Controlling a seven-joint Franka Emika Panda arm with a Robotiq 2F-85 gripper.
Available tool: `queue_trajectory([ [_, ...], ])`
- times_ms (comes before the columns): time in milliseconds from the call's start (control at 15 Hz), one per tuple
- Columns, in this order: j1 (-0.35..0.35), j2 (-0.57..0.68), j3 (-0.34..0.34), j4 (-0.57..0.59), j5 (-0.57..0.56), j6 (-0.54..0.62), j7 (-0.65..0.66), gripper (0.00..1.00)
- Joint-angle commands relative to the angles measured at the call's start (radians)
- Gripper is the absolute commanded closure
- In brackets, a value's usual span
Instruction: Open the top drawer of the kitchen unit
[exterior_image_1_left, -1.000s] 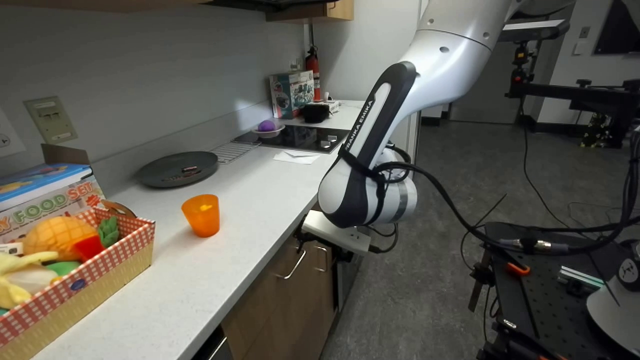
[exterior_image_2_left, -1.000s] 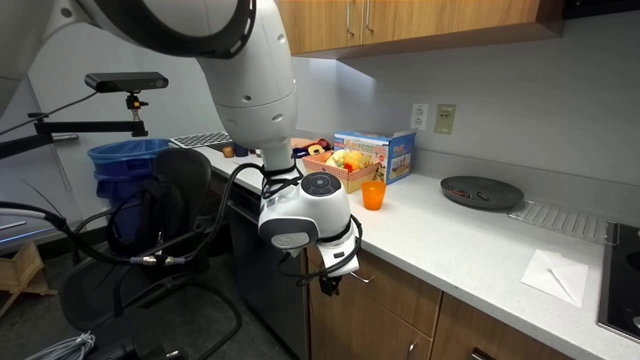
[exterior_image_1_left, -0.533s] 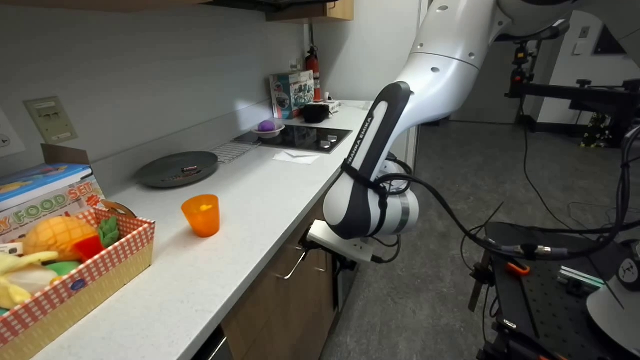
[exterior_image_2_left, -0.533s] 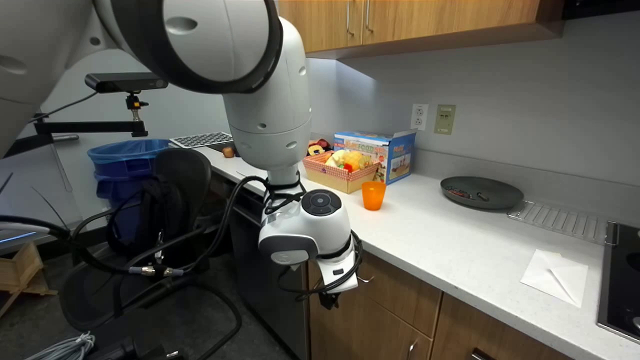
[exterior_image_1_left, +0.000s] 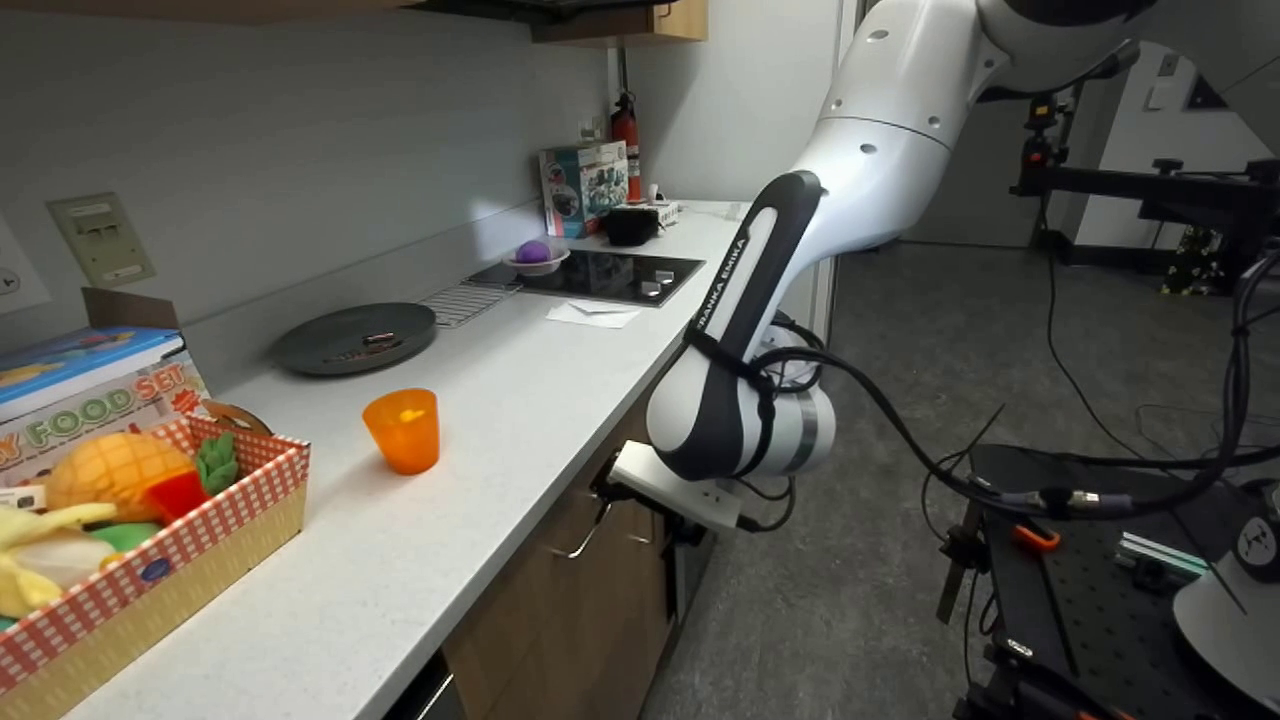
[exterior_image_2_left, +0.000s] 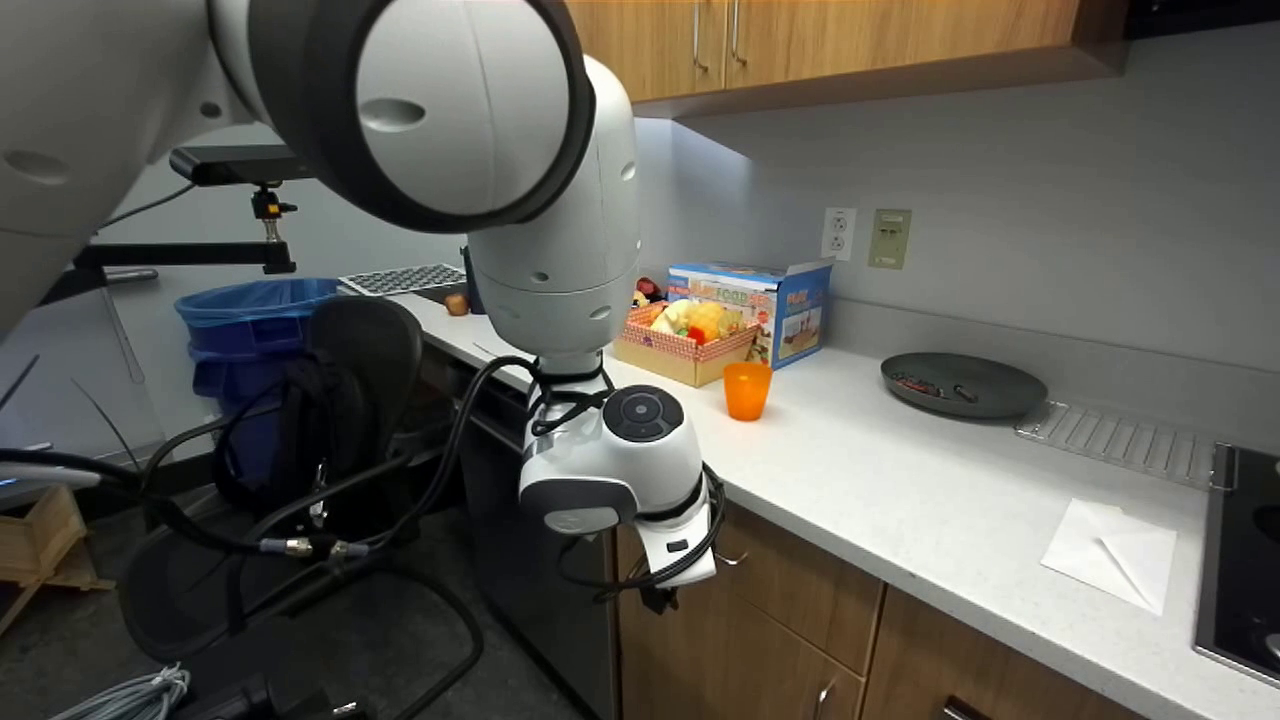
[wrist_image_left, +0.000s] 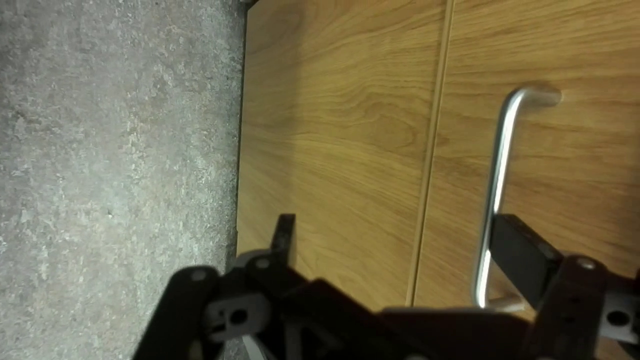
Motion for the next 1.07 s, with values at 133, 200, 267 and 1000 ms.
queue_trajectory([
  [133,-0.028,0.055,0.042,0.039,-0.022,0.07,0.004,0.0],
  [200,-0.025,0.06,0.042,0.045,-0.022,0.079,0.005,0.0],
  [267,-0.021,0.065,0.039,0.05,-0.022,0.085,0.006,0.0],
  [1000,0.032,0.06,-0.052,0.035,-0.031,0.024,0.088,0.0],
])
